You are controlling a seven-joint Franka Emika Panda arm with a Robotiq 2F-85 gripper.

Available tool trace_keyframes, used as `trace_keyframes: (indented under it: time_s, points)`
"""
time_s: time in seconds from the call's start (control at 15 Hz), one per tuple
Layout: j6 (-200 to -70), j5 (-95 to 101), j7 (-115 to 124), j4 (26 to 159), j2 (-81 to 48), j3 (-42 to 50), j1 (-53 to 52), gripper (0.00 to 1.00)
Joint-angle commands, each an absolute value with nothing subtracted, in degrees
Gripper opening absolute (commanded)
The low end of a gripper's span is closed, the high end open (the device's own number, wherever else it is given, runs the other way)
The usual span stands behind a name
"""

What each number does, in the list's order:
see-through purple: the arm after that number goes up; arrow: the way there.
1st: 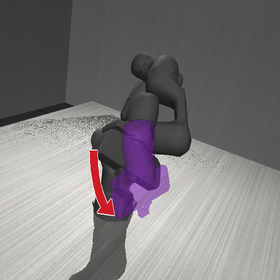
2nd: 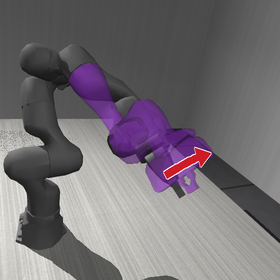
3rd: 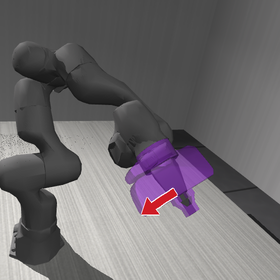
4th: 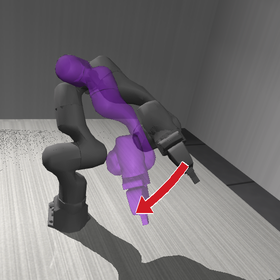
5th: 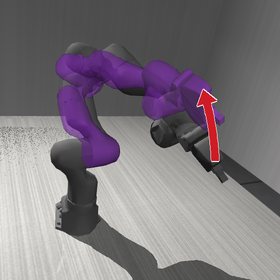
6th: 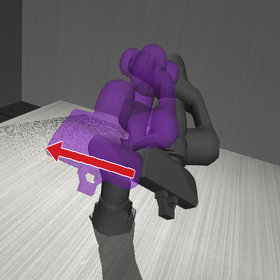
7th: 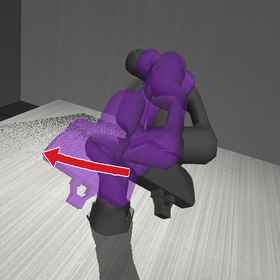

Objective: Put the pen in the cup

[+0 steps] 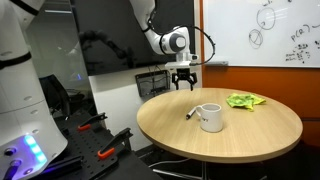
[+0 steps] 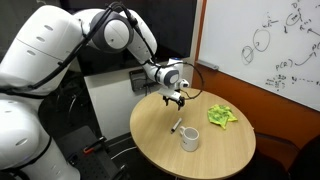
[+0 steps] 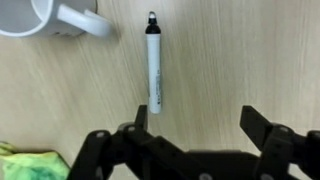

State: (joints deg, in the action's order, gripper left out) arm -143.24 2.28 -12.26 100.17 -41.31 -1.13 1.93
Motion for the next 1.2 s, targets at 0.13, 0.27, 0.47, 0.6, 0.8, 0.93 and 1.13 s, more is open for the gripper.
trace_keyframes:
  time_s: [0.13, 0.27, 0.47, 0.6, 0.8, 0.93, 1.13]
  points:
    - [-139.08, 1.98, -12.97, 93.77, -46.84, -2.08, 3.20, 1.00]
    - [-138.87, 1.16, -13.44, 92.68, -49.09, -2.69, 4.25, 1.00]
    - [-138.86, 0.48, -14.64, 90.76, -52.65, -3.81, 5.92, 1.00]
    - [-138.78, 0.83, -15.09, 88.51, -55.10, -4.06, 6.52, 1.00]
    - [-137.78, 1.50, -15.74, 83.71, -58.34, -3.85, 6.59, 1.00]
    - [-136.36, 1.53, -16.40, 80.47, -60.10, -4.02, 6.69, 0.87]
    - [-133.03, 1.69, -17.27, 76.24, -62.32, -4.01, 6.57, 0.61]
